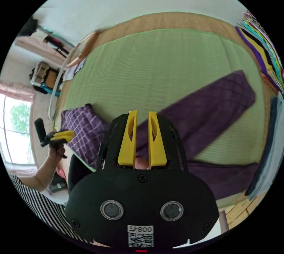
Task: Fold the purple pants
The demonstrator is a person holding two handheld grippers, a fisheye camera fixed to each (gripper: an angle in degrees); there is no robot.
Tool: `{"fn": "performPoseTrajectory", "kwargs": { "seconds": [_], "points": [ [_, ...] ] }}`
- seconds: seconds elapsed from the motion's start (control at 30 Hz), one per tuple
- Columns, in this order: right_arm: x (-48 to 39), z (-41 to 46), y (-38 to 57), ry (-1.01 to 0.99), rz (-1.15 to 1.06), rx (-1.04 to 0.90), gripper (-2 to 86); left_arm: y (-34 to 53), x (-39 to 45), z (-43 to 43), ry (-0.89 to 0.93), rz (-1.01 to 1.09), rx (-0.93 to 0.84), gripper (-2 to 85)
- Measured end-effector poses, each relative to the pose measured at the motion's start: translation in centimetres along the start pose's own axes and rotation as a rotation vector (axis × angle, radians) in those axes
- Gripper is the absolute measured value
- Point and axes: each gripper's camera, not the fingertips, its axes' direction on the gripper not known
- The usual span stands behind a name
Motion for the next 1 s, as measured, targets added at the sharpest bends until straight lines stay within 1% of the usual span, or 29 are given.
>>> {"fn": "performPoseTrajectory", "kwargs": {
  "seconds": [0.07,0.13,0.43,0.67,0.77,0.93,1.0],
  "points": [
    [2.2,-0.2,-1.1,0.047,0.051,0.005,7.0,-3.2,2.2,3.5,0.021,0.044,-0.090,7.6],
    [3.8,0.1,-2.4,0.062,0.088,-0.010,7.3,-5.3,3.5,5.4,0.008,0.061,-0.126,7.7],
    [7.3,6.7,-7.6,0.202,0.171,-0.208,7.9,-12.3,8.5,10.8,-0.048,0.065,-0.233,7.1],
    [8.9,10.2,-7.5,0.245,0.189,-0.232,6.8,-15.9,12.4,13.2,-0.045,0.057,-0.236,5.3],
    [9.6,11.8,-6.9,0.270,0.164,-0.244,4.6,-17.3,14.3,13.9,-0.049,0.055,-0.228,4.0],
    [11.7,13.7,-4.8,0.220,0.165,-0.235,1.7,-19.5,17.7,14.7,-0.077,0.075,-0.213,2.8],
    [12.7,13.8,-3.1,0.178,0.147,-0.186,1.2,-20.2,19.0,15.0,-0.077,0.081,-0.206,2.6]
  ]
}}
